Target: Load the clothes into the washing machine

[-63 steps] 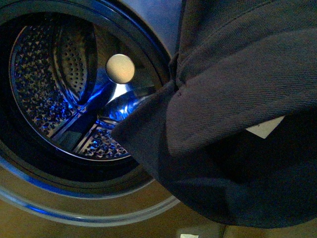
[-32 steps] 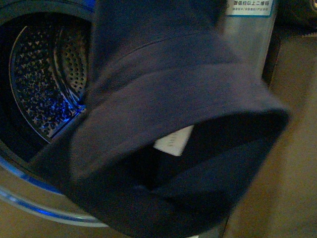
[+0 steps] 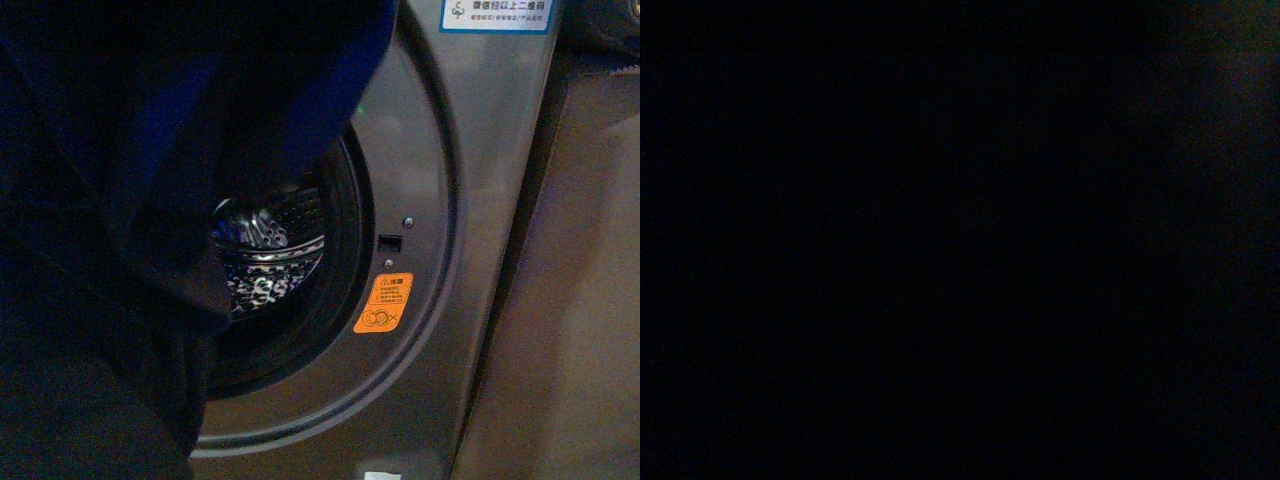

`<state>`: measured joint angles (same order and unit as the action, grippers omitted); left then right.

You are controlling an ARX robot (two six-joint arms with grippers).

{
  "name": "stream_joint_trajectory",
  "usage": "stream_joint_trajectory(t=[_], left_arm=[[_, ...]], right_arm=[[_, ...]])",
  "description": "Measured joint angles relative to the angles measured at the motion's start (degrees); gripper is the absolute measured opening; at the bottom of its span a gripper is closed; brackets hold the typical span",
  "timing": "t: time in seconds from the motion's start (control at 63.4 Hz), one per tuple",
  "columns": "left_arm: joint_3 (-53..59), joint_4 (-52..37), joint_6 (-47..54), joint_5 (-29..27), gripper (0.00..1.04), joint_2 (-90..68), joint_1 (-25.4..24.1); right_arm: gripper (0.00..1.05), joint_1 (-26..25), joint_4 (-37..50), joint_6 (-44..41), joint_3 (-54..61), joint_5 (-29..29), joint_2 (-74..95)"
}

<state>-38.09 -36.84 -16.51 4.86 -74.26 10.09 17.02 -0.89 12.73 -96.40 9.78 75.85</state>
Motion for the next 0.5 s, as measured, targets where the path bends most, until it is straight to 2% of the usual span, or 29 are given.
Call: stream_joint_trajectory(t=[0.032,0.095,0.142,0.221,0.394,0.505], left_arm=[[0.8,-0.8,0.2,0.7,0.09,-0.3,-0.8],[2.1,-2.0,0.5,1.6,0.09,-1.1,-2.0],[2.9,-3.3,1.0,1.9,0.09,-2.0,-2.8],[3.8,-5.1,1.2,2.6,0.09,-4.0,-3.7],[5.0,-9.0,2.1,3.4,0.09,-9.1,-4.0],[5.0,-12.0,3.0,3.1,0.09,-13.0,-4.0]], right_arm=[[0.97,-0.1,0.7,-3.6,2.6,-5.6,-1.6],[0.97,-0.3,2.4,-8.3,7.8,-12.4,-4.9],[0.97,-1.1,3.5,-9.9,12.8,-15.2,-8.2],[0.97,-2.6,3.8,-10.6,20.9,-16.7,-14.1],[0.97,-7.2,2.5,-7.9,39.8,-16.0,-29.0],[0.97,-9.5,-1.5,-1.6,51.4,-16.8,-38.8]])
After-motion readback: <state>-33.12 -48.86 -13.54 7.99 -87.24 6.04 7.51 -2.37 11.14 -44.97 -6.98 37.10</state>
